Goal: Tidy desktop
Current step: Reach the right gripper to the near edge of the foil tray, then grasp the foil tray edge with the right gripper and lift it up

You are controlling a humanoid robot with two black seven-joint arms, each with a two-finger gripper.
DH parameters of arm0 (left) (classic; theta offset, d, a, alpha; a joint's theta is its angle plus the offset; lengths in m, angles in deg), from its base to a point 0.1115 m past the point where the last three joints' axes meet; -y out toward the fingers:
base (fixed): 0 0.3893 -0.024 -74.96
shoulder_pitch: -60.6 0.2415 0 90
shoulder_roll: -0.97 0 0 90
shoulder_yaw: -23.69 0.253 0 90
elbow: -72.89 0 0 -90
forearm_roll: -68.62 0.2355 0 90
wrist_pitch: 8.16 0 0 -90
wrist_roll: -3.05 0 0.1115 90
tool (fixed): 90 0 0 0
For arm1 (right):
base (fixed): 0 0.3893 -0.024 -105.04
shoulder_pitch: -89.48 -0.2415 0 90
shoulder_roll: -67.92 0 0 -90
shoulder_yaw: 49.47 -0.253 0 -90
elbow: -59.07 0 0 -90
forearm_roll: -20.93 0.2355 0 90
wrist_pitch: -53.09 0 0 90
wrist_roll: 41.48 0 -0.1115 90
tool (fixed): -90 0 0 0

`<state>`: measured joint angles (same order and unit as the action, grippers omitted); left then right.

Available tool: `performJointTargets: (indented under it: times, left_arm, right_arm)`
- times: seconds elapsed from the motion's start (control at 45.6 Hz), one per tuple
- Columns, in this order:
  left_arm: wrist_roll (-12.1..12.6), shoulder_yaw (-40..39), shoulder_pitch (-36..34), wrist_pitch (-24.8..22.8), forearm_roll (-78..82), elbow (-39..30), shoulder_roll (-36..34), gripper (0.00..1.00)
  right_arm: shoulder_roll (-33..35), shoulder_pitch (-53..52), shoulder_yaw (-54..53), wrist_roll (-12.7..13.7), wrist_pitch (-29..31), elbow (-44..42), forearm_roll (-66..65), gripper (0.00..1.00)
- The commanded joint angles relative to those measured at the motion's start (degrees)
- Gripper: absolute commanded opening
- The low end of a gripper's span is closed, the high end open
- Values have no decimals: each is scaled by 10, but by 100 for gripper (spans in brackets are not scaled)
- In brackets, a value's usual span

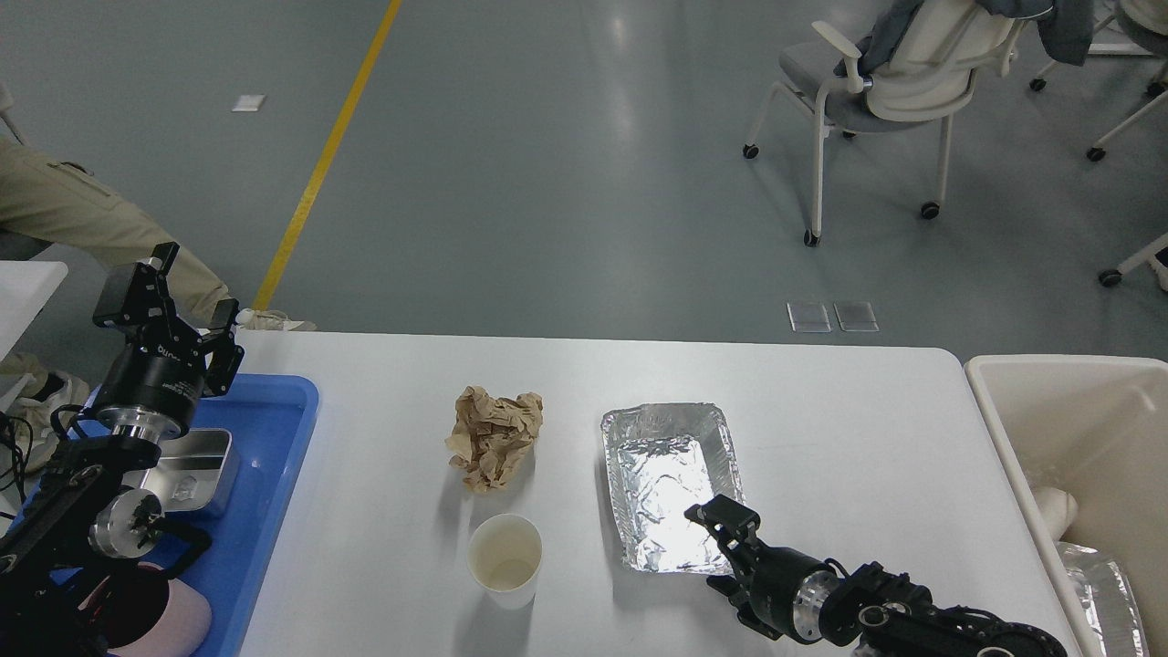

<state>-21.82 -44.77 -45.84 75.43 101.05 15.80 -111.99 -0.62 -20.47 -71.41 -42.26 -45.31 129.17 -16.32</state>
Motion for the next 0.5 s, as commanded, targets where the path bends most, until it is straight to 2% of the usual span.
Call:
performJointTargets:
  times: [0.0, 0.088, 0.219, 0.483]
  left_arm:
    - [-1, -2, 3, -1, 0, -2, -2, 97]
    - [-2, -2, 4, 0, 0, -4, -2, 97]
    - [-3, -4, 10, -1, 0, -4, -2, 97]
    - [-4, -14, 25, -1, 0, -18, -7, 97]
  right_arm:
    - [-9, -1, 12, 0, 0, -8, -48, 75]
    - [-11, -1, 14, 0, 1, -9, -61, 57]
    - [-10, -5, 15, -3, 6, -16, -62, 36]
    - [-10, -17, 15, -11, 12, -41, -61, 19]
